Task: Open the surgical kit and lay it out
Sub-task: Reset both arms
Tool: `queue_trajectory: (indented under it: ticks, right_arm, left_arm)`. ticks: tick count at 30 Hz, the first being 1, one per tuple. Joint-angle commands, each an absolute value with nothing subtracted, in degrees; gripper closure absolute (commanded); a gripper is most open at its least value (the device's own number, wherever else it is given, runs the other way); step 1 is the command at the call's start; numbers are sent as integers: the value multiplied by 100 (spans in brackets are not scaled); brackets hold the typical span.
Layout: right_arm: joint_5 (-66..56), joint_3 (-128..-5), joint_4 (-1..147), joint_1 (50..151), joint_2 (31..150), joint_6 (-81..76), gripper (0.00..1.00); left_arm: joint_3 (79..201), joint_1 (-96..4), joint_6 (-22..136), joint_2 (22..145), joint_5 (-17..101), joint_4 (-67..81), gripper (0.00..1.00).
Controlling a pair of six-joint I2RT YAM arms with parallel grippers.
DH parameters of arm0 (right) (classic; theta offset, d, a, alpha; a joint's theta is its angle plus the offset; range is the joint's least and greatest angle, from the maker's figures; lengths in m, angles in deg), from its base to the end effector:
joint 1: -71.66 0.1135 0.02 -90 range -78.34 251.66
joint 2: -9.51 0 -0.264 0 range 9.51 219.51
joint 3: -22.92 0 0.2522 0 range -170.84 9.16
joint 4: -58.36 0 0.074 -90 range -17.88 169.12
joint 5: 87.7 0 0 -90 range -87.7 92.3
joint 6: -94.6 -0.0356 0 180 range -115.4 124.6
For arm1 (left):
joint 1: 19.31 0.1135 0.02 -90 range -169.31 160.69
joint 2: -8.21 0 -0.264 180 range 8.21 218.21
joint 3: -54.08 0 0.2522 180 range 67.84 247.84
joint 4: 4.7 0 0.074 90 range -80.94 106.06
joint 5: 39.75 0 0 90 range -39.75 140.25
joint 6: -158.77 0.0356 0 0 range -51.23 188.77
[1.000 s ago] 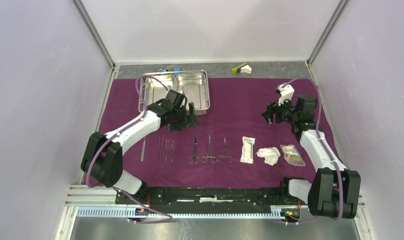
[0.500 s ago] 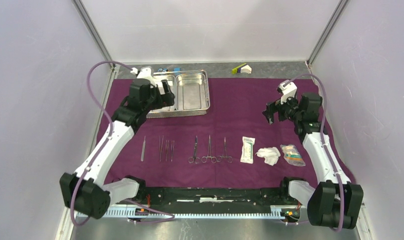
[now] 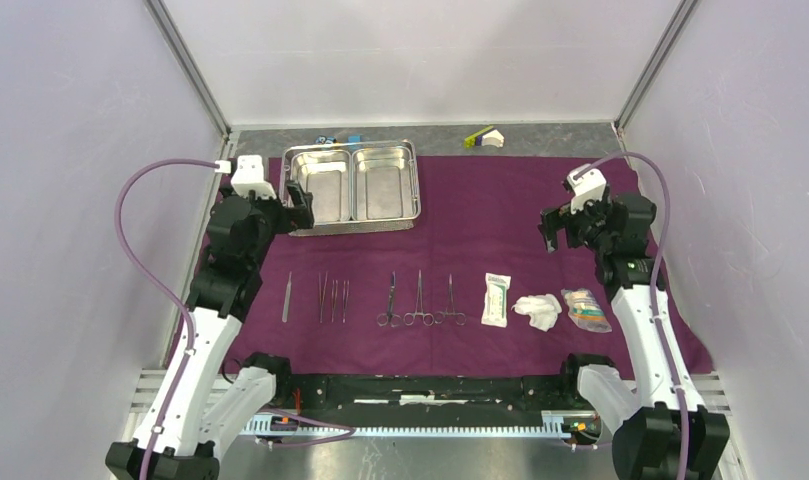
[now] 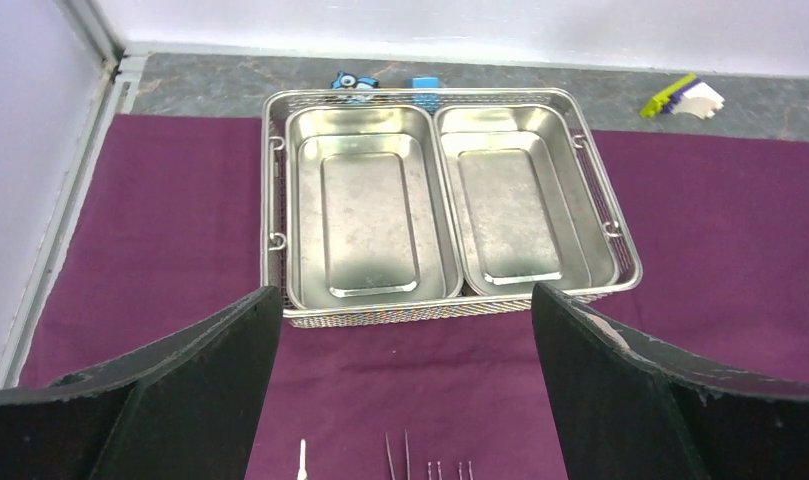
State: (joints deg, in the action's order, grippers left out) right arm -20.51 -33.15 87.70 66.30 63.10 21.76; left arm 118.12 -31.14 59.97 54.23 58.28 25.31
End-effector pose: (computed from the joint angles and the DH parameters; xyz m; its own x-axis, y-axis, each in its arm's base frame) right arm 0.2109 -0.0059 0.2886 -0.3536 -0.2400 -0.9041 -0.3795 0.9202 -0.0959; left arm 0.1805 -0.0327 0.3588 -0.2115 -0.1105 -0.9711 0.0373 0.9920 -0.1210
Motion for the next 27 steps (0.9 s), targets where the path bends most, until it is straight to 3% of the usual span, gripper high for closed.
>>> queue_trajectory:
  ticks: [1,11,27]
  right_arm:
    - [-1747,-3362,8381,6612,5933,1894,2]
    - [-2574,-2585,7045,6612,5237,1675,2]
    - [-2428,-2415,7188,6612,5119,1998,2]
  left_arm:
    - [11572,-3082,6742,5205,5159,2249,0]
    - [11696,-3039,6972,5009,5198,2181,0]
    - [11177,-2827,6766,4615,5254,2154,0]
